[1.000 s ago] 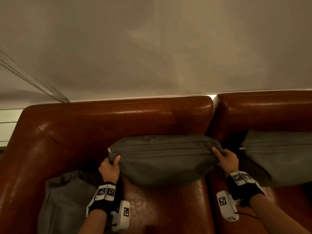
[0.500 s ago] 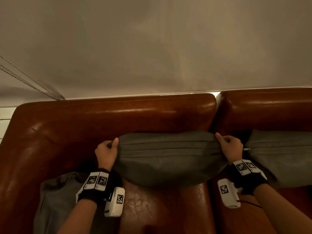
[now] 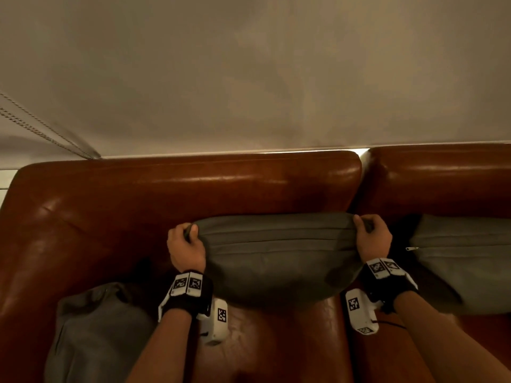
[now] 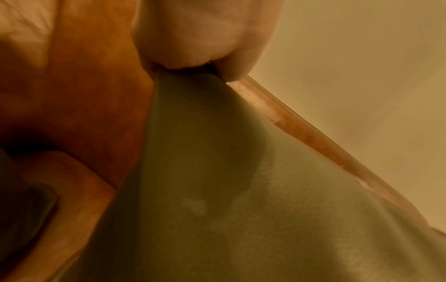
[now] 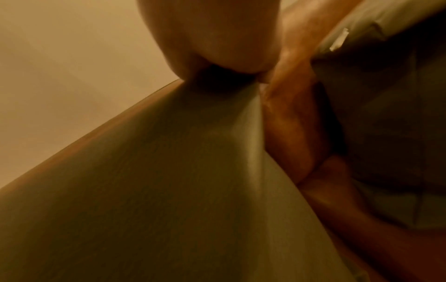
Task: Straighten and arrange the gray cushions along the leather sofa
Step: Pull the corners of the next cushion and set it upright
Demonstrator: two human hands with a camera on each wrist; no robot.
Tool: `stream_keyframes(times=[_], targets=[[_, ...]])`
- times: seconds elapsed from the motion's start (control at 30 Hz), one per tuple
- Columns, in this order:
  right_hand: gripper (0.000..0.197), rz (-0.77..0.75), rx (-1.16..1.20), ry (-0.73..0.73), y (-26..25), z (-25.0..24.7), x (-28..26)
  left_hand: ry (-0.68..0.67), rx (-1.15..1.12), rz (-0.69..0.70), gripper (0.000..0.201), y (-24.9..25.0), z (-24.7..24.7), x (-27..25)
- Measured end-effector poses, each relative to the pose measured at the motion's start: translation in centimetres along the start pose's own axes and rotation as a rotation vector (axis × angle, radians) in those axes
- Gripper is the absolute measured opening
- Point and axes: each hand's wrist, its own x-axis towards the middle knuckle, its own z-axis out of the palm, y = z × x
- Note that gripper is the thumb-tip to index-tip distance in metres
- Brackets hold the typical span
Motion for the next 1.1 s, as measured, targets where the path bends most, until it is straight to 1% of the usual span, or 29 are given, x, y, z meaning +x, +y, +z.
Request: stream_keyframes(times=[0.07, 0.1, 0.13, 0.17, 0.2, 0.23, 0.27, 0.3, 0.37, 0.4, 0.5, 0.57, 0.63, 0.7, 0.77, 0.83, 0.87, 0.9, 0.93, 0.97, 1.0, 1.03, 1.07, 1.1], targets=[[0.026, 0.016, -0.124, 0.037, -0.6, -0.4, -0.4, 0.019, 0.099, -0.003, 0.025, 0.4, -0.3, -0.2], [0.027, -0.018, -0.23, 0.088, -0.9, -0.6, -1.0, 0.052, 0.219, 0.025, 0.028, 0.7, -0.2, -0.8], [0.028, -0.107, -0.313, 0.134, -1.3, -0.6, -2.0, 0.076, 0.337, 0.114, 0.032, 1.2, 0.0, -1.9], [0.032, -0.259, -0.355, 0.137, -2.0, -0.1, -3.4, 0.065, 0.414, 0.248, 0.037, 2.0, 0.6, -3.3], [0.038, -0.433, -0.379, 0.077, -2.7, 0.8, -5.3, 0.006, 0.439, 0.393, 0.043, 2.7, 1.5, -5.0], [0.043, -0.583, -0.421, -0.027, -3.4, 2.0, -7.2, -0.09, 0.432, 0.512, 0.046, 3.4, 2.5, -6.7], [0.047, -0.683, -0.484, -0.147, -3.8, 3.4, -8.8, -0.2, 0.447, 0.59, 0.049, 3.8, 3.7, -8.2], [0.049, -0.726, -0.551, -0.256, -3.7, 4.8, -10.0, -0.297, 0.494, 0.636, 0.05, 3.8, 4.9, -9.4], [0.05, -0.703, -0.666, -0.386, -2.8, 6.9, -10.9, -0.398, 0.612, 0.65, 0.052, 2.9, 6.5, -10.5], [0.05, -0.676, -0.717, -0.412, -2.2, 7.7, -10.9, -0.425, 0.657, 0.634, 0.053, 2.3, 7.0, -10.6], [0.053, -0.652, -0.807, -0.427, -0.9, 8.5, -11.0, -0.448, 0.712, 0.593, 0.054, 1.0, 7.6, -10.5], [0.051, -0.654, -0.799, -0.432, -0.8, 8.4, -10.9, -0.479, 0.715, 0.574, 0.054, 1.3, 7.5, -10.7], [0.051, -0.679, -0.78, -0.432, -0.9, 8.4, -10.9, -0.471, 0.705, 0.604, 0.054, 1.4, 7.6, -10.8], [0.052, -0.684, -0.76, -0.429, -0.4, 8.1, -10.6, -0.474, 0.683, 0.603, 0.053, 1.0, 7.1, -10.5], [0.053, -0.655, -0.721, -0.398, 0.5, 7.1, -9.5, -0.459, 0.641, 0.551, 0.052, 0.1, 5.7, -9.1], [0.055, -0.616, -0.709, -0.355, 1.5, 5.0, -8.1, -0.406, 0.61, 0.486, 0.054, -1.0, 3.8, -7.6], [0.056, -0.588, -0.731, -0.329, 2.0, 4.0, -7.4, -0.369, 0.625, 0.416, 0.053, -1.6, 2.7, -6.9], [0.056, -0.535, -0.755, -0.288, 2.5, 3.1, -6.8, -0.288, 0.649, 0.316, 0.051, -2.3, 1.8, -6.1], [0.055, -0.449, -0.77, -0.225, 3.0, 2.2, -6.1, -0.256, 0.65, 0.142, 0.051, -2.9, 1.0, -5.1], [0.055, -0.343, -0.758, -0.148, 3.6, 1.4, -5.4, -0.278, 0.649, -0.052, 0.051, -3.3, 0.2, -4.3], [0.054, -0.217, -0.717, -0.109, 4.1, 0.6, -4.8, -0.326, 0.628, -0.198, 0.051, -3.8, -0.8, -3.7], [0.054, -0.107, -0.622, -0.119, 4.3, -0.2, -4.4, -0.346, 0.579, -0.257, 0.052, -4.3, -1.9, -3.4], [0.054, -0.025, -0.459, -0.153, 4.0, -1.2, -4.3, -0.322, 0.487, -0.248, 0.052, -4.8, -2.9, -3.2], [0.054, 0.028, -0.259, -0.173, 4.2, -1.9, -4.2, -0.279, 0.34, -0.214, 0.055, -5.2, -3.7, -3.2]])
